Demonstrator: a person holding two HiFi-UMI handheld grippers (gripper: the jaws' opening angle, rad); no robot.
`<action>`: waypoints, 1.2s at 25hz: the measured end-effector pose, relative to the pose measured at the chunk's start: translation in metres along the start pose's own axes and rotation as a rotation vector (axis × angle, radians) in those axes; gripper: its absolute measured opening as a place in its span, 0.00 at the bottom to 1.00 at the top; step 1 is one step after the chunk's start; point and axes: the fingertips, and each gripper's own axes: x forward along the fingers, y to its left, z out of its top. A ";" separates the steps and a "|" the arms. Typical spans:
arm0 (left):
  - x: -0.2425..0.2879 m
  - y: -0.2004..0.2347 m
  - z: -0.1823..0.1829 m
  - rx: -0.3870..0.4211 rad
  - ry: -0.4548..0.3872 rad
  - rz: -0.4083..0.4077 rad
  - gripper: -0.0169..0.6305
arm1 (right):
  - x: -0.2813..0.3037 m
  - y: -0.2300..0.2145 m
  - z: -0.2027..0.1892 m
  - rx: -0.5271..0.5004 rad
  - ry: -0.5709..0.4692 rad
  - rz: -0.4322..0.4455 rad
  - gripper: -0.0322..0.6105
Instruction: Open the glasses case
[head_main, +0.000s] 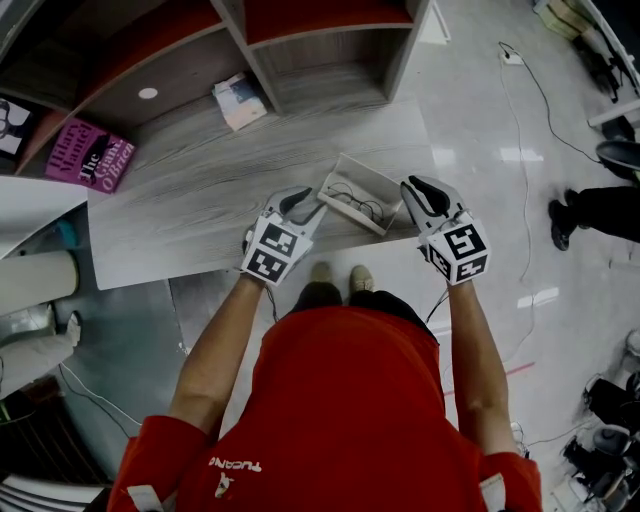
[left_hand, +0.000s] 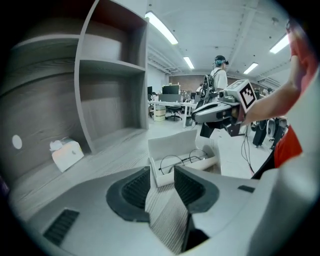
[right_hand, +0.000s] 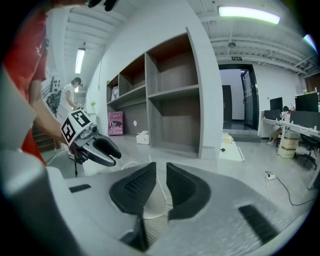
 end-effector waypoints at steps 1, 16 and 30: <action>-0.004 0.000 0.007 -0.003 -0.025 0.007 0.25 | -0.002 0.001 0.005 0.000 -0.015 -0.002 0.16; -0.086 -0.008 0.144 -0.096 -0.512 0.061 0.09 | -0.041 0.049 0.116 -0.079 -0.281 0.055 0.07; -0.160 -0.018 0.197 -0.059 -0.726 0.142 0.04 | -0.073 0.083 0.165 -0.074 -0.450 0.057 0.06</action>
